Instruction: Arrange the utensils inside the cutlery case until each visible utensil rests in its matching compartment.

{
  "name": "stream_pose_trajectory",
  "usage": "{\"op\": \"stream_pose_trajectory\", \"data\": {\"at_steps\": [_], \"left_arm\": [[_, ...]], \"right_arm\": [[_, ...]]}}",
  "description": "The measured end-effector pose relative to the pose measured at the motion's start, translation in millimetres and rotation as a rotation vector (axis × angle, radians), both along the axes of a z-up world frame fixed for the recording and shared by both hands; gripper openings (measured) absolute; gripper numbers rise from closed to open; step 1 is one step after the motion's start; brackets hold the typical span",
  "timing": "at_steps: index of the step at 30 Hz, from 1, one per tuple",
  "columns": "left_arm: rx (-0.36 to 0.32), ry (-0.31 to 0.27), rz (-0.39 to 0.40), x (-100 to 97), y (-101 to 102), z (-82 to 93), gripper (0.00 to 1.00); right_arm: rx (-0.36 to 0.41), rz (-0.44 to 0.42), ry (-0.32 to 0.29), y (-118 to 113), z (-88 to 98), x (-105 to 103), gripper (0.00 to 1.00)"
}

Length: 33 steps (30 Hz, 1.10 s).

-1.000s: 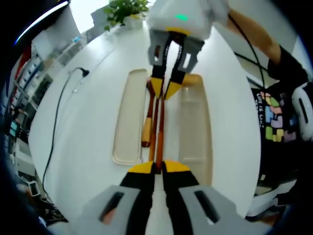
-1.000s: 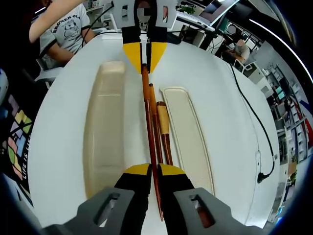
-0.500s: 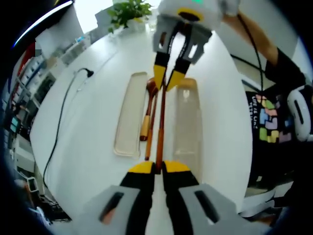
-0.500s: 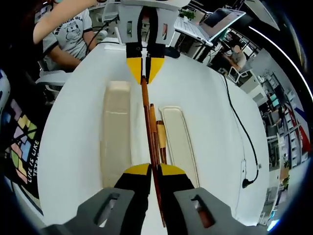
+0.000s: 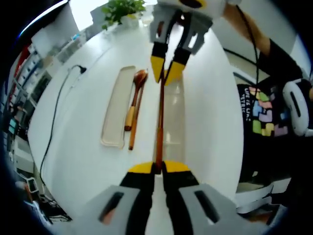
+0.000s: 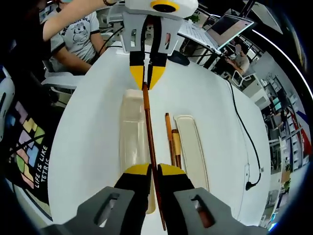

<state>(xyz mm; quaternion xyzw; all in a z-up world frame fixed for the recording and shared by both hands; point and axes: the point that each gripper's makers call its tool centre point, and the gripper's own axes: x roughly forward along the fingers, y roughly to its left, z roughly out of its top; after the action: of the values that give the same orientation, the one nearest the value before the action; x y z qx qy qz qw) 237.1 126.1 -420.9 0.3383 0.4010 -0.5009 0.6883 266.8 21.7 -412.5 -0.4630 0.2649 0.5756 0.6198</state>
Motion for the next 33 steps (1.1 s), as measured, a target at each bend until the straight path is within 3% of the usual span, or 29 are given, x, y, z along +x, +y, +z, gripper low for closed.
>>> {"op": "stream_pose_trajectory", "data": {"at_steps": [11,33], "left_arm": [[0.018,0.025,-0.005,-12.4,4,-15.8,0.06],[-0.01,0.057,0.034,-8.1,5,-24.4,0.06]], "right_arm": [[0.01,0.024,0.027,4,-17.7,-17,0.04],[0.006,-0.025,0.11,1,-40.1,-17,0.04]]}}
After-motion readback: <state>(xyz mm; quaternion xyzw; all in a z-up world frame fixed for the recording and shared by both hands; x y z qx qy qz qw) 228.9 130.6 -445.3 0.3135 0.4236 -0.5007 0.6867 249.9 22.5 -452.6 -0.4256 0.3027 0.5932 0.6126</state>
